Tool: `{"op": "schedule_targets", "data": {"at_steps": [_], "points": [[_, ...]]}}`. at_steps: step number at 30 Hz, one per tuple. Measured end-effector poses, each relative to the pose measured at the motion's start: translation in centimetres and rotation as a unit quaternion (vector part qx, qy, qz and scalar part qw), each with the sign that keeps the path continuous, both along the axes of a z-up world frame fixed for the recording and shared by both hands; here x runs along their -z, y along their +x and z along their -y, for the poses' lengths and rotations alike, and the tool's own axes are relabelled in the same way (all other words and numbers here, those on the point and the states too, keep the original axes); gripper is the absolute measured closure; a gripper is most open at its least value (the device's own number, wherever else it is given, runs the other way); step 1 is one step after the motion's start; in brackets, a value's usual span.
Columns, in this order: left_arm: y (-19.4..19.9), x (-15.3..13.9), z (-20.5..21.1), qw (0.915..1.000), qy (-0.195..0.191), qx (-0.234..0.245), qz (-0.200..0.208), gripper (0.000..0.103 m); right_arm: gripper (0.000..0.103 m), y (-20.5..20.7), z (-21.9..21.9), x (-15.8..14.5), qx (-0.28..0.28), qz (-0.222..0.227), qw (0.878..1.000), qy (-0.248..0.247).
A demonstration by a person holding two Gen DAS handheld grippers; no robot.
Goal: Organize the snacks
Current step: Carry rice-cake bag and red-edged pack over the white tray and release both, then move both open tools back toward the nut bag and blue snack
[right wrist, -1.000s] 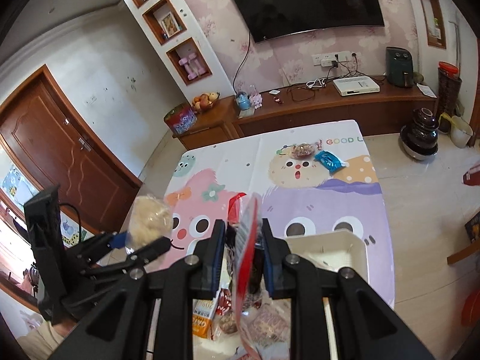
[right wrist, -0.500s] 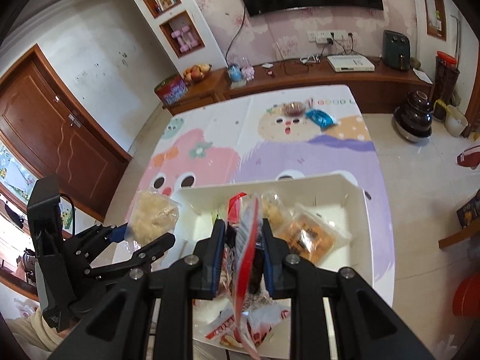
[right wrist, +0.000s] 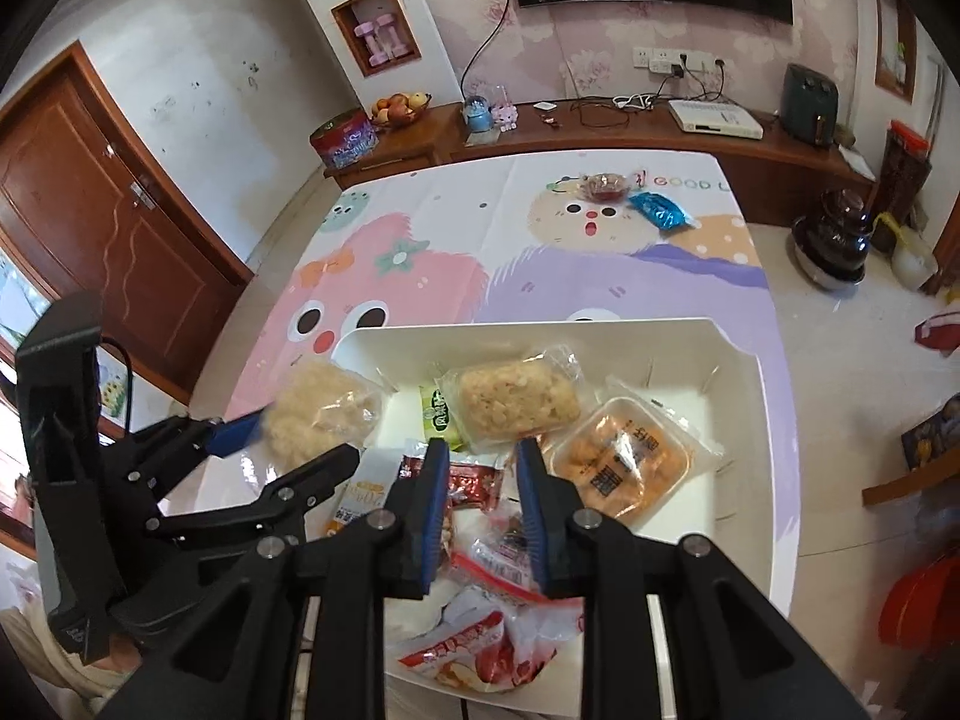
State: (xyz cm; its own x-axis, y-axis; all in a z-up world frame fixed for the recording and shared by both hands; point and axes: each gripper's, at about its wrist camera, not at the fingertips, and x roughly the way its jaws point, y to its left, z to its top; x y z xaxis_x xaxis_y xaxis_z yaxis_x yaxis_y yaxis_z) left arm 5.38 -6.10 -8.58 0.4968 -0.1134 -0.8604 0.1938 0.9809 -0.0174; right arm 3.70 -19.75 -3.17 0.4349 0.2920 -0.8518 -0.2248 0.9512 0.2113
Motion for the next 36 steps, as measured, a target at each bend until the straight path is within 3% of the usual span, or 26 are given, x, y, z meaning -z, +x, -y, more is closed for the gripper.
{"op": "schedule_targets", "data": {"at_steps": [1, 3, 18, 36], "points": [[0.0, -0.1, 0.0, 1.0, 0.0, -0.003, 0.002, 0.018, 0.068, -0.1, -0.1, 0.0, 0.0, 0.0, 1.0, -0.001], [-0.2, -0.2, -0.1, 1.0, -0.003, -0.005, 0.006, 0.014, 0.062, -0.2, -0.1, 0.1, 0.002, 0.0, 1.0, 0.004], [-0.4, -0.2, -0.4, 0.9999, -0.003, -0.01, 0.0, 0.013, 0.061, -0.3, 0.2, 1.8, 0.014, -0.021, 1.0, 0.001], [0.5, 0.0, -0.2, 0.9999, 0.003, -0.012, 0.001, 0.013, 0.061, 0.4, 0.9, 2.8, 0.025, -0.014, 1.0, -0.008]]}}
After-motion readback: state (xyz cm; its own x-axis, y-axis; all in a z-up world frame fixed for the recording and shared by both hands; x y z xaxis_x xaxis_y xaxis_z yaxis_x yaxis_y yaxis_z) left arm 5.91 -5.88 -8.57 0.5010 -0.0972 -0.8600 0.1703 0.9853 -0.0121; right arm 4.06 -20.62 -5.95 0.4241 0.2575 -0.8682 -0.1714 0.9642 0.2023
